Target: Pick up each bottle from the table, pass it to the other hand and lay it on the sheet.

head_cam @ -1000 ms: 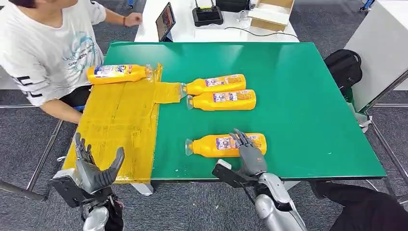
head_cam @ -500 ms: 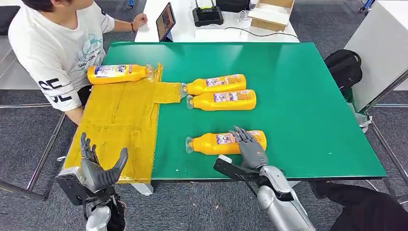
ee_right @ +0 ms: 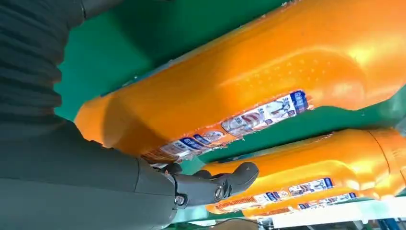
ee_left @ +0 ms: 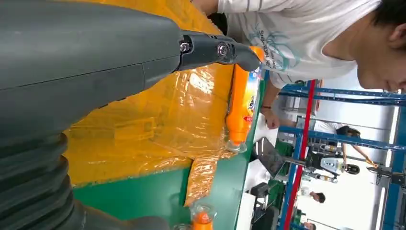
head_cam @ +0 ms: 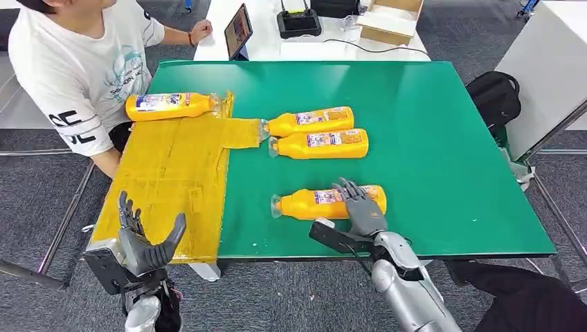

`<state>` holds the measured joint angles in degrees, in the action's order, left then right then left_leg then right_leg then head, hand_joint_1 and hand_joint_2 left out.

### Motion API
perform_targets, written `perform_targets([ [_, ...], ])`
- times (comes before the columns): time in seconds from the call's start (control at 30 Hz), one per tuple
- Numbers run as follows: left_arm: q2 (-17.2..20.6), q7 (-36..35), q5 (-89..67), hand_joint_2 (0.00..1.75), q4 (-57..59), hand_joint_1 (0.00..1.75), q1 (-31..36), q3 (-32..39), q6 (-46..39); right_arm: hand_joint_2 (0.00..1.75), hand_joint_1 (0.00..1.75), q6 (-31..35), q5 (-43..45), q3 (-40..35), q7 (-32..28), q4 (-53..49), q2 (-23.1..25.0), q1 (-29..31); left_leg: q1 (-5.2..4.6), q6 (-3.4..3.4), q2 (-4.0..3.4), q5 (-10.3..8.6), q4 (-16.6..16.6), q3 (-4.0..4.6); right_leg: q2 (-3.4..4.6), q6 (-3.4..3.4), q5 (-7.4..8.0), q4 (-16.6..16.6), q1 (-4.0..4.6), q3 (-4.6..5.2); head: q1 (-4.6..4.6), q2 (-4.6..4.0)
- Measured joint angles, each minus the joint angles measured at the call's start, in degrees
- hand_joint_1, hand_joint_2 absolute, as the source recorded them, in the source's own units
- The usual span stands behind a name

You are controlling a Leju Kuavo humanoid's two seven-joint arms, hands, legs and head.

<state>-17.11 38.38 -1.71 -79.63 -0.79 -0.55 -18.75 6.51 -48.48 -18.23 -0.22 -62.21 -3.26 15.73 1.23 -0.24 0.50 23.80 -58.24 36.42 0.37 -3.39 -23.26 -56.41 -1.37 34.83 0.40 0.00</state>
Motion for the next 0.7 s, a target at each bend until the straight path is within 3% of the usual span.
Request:
perform_targets([
  [0.7, 0.0, 0.0, 0.0, 1.75, 0.9, 0.0, 0.0, 0.4, 0.5, 1.75, 0.0, 2.5, -0.1, -0.4, -1.6, -1.8, -0.2, 0.0, 0.0, 0.0, -0.01, 0.01, 0.0, 0.02, 0.0, 0.0, 0.0, 0.0, 0.0, 0.02, 0.0, 0.0],
])
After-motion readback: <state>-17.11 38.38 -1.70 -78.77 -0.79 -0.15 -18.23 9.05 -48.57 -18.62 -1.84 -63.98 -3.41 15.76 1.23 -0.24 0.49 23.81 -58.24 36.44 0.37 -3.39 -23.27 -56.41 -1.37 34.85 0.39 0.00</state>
